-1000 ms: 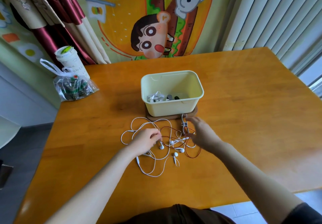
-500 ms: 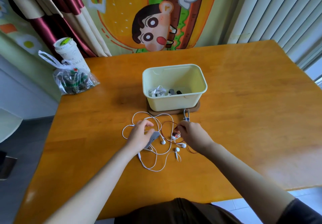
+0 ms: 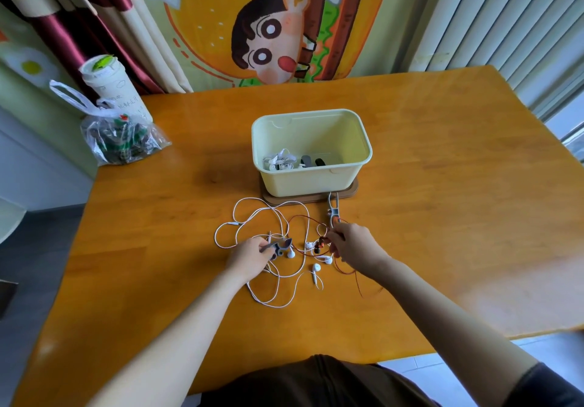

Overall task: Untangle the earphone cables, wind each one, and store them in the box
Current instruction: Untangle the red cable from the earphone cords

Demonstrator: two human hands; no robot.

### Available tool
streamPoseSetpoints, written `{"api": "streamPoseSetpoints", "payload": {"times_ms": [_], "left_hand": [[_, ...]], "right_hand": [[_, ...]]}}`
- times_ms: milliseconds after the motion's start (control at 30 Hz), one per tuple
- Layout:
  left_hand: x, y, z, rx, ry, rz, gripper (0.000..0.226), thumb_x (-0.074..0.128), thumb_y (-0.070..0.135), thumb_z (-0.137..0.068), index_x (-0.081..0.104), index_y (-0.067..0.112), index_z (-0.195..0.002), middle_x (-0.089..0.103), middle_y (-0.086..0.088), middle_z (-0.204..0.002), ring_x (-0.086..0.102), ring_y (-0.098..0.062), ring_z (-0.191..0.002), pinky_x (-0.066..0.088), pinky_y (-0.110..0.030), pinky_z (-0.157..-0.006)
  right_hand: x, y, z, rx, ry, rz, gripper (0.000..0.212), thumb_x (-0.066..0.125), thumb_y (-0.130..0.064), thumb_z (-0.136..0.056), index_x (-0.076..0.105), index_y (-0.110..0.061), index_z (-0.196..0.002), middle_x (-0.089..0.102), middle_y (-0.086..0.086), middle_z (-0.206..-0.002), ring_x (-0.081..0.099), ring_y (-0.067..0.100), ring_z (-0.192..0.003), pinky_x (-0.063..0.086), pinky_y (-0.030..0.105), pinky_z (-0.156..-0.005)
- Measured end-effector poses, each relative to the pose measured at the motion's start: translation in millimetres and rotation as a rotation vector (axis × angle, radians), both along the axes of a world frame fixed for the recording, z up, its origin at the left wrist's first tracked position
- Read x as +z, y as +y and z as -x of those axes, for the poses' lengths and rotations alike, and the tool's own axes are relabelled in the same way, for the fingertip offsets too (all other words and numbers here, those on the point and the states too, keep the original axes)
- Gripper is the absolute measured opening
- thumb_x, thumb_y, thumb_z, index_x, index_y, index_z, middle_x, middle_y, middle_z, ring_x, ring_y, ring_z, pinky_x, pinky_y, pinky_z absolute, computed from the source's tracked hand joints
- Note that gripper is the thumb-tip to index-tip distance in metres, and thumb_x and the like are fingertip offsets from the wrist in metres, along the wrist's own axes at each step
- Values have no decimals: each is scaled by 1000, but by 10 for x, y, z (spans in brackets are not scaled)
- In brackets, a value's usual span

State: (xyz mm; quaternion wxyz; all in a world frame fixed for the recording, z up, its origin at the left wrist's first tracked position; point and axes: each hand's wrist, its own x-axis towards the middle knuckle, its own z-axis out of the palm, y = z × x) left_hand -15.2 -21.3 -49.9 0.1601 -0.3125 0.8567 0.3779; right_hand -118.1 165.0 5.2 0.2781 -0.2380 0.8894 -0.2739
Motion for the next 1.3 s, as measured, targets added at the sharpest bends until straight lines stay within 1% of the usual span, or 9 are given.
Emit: {"api": "streamPoseSetpoints", "payload": {"times_ms": [167,267,367,533,633,733,867,1067,1300], "left_hand": [[231,76,-16,254,111,-486,20,42,21,-102,51,19,-120,66,-6,-104,63,-16,-79,49,-24,-69],[312,174,9,400,160,-714,22,41,19,-102,54,13,-119,65,-9,-103,63,-19,-77,48,-28,-71],[403,292,41,469,205,-888,23,38,17,-102,55,9,-116,66,-8,-92,61,-18,-71,46,-25,-63],[525,472,94,515,207,-934,25,39,23,-103,59,11,-111,66,-7,-86,61,-18,-66,46,-27,-64],[608,565,134,624,234,-1022,25,40,23,-103,60,10,-109,67,-8,-83,61,-18,-64,47,-27,-62],[673,617,156,681,285,-1096,22,39,21,-103,58,10,-108,67,-10,-85,59,-19,-67,48,-27,-64],[721,659,162,735,299,-1164,24,39,20,-103,60,10,-104,71,-9,-80,61,-18,-66,48,-27,-65],[775,666,165,758,354,-1141,26,37,17,-103,57,6,-115,66,-12,-89,58,-19,-67,49,-27,-65],[780,667,150,737,402,-1105,27,35,13,-103,52,13,-125,63,-10,-106,59,-22,-76,50,-27,-66]], "right_hand": [[-12,3,84,-89,-1,10,25,37,-7,-100,60,2,-106,65,15,-101,59,22,-86,47,26,-71],[55,-34,119,-134,38,40,24,40,-9,-98,62,0,-103,64,13,-93,55,21,-77,43,26,-63],[242,-95,113,-180,98,186,20,47,-14,-97,64,-3,-93,60,4,-77,52,16,-67,42,23,-58],[605,-217,-12,-132,114,500,13,57,-20,-93,66,-13,-87,61,-10,-68,54,-6,-57,39,8,-53],[493,-193,-96,-45,73,385,13,58,-18,-92,66,-14,-82,63,-6,-69,56,1,-61,43,15,-57],[364,-127,-149,-93,17,344,8,59,-17,-90,65,-16,-85,69,0,-79,65,14,-74,53,28,-66],[357,-91,-168,-136,38,356,6,59,-19,-90,62,-18,-85,69,-1,-78,66,12,-73,52,20,-63],[384,-98,-179,-184,100,311,30,51,-31,-96,60,-19,-70,61,-5,-59,45,3,-45,34,13,-44],[404,-60,-156,-62,79,206,21,58,-26,-93,68,-15,-78,63,-6,-61,48,-2,-42,32,10,-43]]}}
